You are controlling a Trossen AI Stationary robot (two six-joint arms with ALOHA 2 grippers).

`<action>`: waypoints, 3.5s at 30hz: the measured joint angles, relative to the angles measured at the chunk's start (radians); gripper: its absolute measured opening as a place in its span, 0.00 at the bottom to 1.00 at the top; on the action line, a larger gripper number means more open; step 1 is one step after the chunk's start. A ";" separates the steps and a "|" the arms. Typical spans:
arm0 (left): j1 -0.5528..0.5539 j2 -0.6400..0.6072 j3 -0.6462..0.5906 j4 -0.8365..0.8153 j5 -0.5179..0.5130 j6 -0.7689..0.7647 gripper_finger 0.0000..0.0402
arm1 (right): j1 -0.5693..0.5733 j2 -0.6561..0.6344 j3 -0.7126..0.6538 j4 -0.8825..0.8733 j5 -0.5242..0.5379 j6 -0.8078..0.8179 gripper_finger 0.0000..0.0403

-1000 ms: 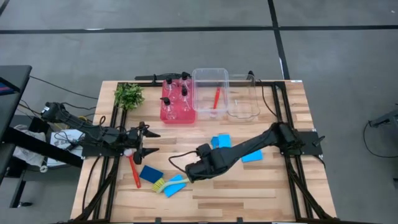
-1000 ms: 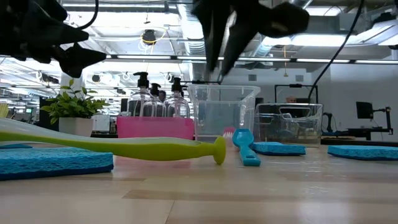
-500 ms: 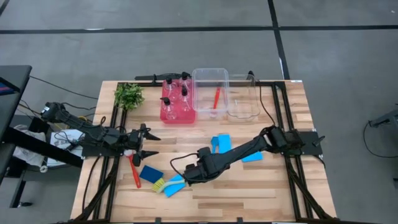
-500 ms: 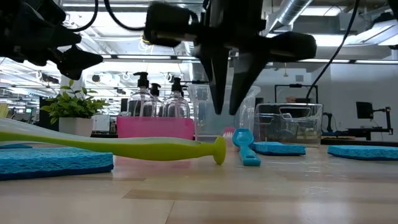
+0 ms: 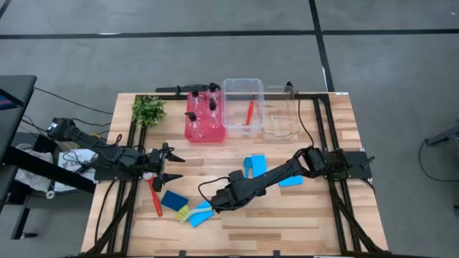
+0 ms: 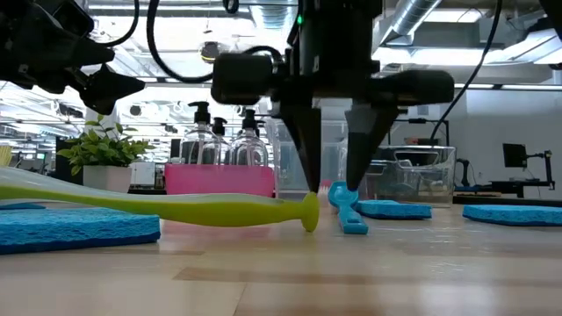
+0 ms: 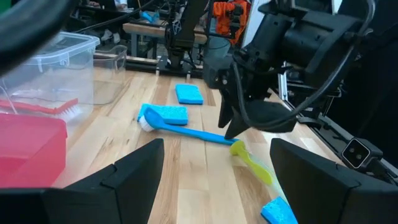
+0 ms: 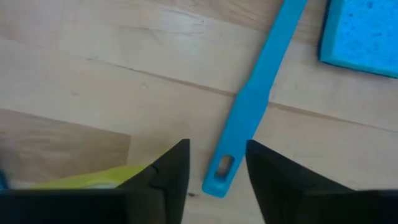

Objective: Pick & Place Kitchen Sink Supplies
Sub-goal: Put the blue dishwashing brush into the red bin

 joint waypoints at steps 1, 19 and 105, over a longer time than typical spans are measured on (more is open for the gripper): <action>0.000 0.000 0.000 0.000 0.000 0.000 0.74 | -0.002 0.009 0.000 0.001 -0.001 -0.002 0.41; 0.000 0.001 0.000 -0.008 0.000 0.000 0.74 | -0.013 0.211 0.002 0.114 -0.240 -0.011 0.32; 0.000 0.001 0.000 -0.008 0.018 -0.001 0.74 | -0.242 -0.154 0.447 -0.215 0.368 -0.408 0.14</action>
